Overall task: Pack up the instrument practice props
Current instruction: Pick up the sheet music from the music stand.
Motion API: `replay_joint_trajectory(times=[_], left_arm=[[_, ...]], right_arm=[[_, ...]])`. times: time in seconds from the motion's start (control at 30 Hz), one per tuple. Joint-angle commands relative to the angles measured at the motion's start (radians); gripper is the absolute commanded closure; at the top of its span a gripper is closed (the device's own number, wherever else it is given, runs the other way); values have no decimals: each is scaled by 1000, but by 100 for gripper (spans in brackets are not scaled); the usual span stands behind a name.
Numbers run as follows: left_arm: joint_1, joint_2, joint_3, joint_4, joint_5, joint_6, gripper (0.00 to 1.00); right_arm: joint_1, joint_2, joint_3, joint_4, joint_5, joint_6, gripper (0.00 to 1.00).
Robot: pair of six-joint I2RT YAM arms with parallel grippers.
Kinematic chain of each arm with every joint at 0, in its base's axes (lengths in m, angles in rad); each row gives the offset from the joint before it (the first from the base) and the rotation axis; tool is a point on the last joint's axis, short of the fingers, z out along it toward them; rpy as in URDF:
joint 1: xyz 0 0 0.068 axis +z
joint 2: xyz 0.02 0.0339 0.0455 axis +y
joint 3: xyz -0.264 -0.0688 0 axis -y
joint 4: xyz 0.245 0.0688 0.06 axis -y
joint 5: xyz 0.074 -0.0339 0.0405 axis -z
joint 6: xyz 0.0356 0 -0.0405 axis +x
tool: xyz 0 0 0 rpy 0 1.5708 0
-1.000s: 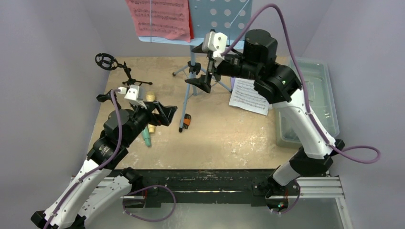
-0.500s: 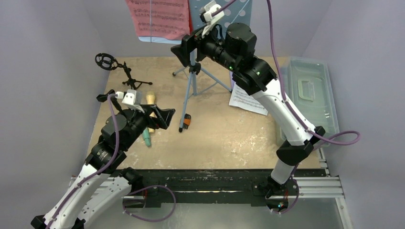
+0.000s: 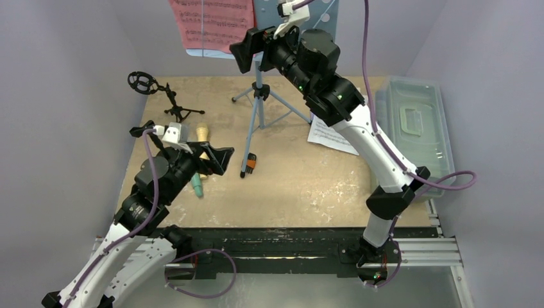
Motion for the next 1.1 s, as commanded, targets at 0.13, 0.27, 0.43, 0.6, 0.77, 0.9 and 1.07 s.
replay_joint_trajectory(times=[0.13, 0.27, 0.43, 0.6, 0.77, 0.9, 1.07], left_arm=[[5, -26, -18, 20, -16, 4, 5], [5, -28, -20, 19, -17, 5, 5], [4, -31, -23, 22, -17, 4, 5], [5, -32, -24, 26, -14, 1, 5], [5, -45, -27, 17, -17, 0, 5], [5, -57, -31, 10, -22, 2, 5], [5, -63, -37, 8, -24, 3, 5]], right_arm=[[14, 37, 50, 47, 33, 36, 3], [15, 45, 58, 49, 25, 40, 5], [14, 31, 70, 35, -12, 32, 5], [14, 31, 79, 38, -18, 45, 1], [14, 45, 95, 36, -24, 81, 1], [14, 56, 102, 44, 3, 86, 1], [14, 66, 101, 52, 62, 70, 1]])
